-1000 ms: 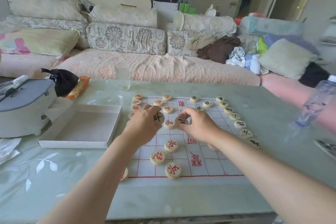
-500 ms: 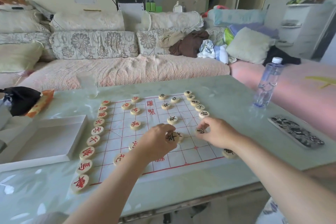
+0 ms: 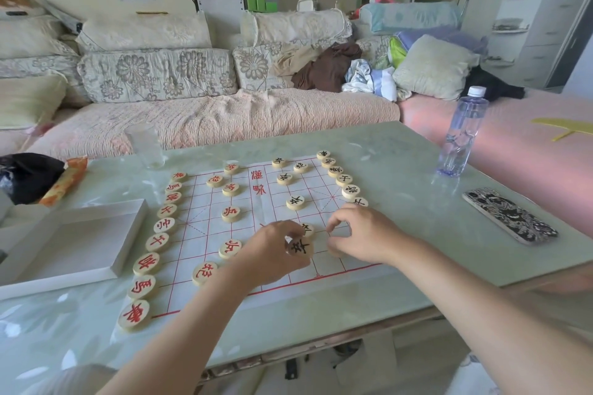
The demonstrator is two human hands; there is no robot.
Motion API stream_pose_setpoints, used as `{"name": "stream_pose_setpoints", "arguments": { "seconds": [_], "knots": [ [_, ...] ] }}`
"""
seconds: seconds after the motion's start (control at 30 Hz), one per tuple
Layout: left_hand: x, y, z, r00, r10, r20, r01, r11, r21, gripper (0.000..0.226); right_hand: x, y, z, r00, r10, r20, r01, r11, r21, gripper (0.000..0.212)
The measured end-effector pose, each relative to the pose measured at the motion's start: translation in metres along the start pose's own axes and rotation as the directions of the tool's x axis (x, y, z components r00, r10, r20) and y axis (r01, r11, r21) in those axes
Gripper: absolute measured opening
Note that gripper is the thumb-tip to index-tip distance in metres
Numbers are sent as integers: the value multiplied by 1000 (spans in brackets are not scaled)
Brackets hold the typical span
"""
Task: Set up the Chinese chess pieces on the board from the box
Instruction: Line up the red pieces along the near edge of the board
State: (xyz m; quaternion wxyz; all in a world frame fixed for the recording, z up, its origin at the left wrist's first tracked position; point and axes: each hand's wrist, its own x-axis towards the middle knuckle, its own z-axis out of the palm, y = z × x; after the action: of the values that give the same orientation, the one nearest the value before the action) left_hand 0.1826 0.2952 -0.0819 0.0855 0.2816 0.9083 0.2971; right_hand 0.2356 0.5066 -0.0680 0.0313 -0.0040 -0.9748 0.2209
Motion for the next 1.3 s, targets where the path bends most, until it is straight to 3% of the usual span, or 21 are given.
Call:
{"name": "stream_pose_setpoints", "arguments": {
  "seconds": [0.17,0.47,0.73,0.87,1.0,1.2,1.3],
  "knots": [
    [-2,7,11,999,2,52,1,999,-47,49,-9,-18,12,988,-66,140,56,996,74,23],
    [-9,5,2,981,15,192,-1,997,-72,62,-16,-26,11,955,-86,285,103,993,-48,46],
    [-12,-3,-3,989,69,133,-71,997,5,45,-15,-33,14,952,-111,286,153,980,-129,49],
    [-19,-22,-20,1000,-15,-3,15,1000,27,38,-6,-51,15,958,-146,245,157,987,-26,41],
    [-38,-58,-49,990,-62,-123,86,975,206,25,12,-78,25,967,-189,168,186,982,38,27],
    [-69,-105,-77,974,-141,-179,185,948,258,23,26,-121,52,916,-270,296,273,962,34,31],
    [-83,-115,-76,984,-90,-155,134,944,302,28,27,-136,70,906,-290,308,314,949,-32,39]
  ]
}}
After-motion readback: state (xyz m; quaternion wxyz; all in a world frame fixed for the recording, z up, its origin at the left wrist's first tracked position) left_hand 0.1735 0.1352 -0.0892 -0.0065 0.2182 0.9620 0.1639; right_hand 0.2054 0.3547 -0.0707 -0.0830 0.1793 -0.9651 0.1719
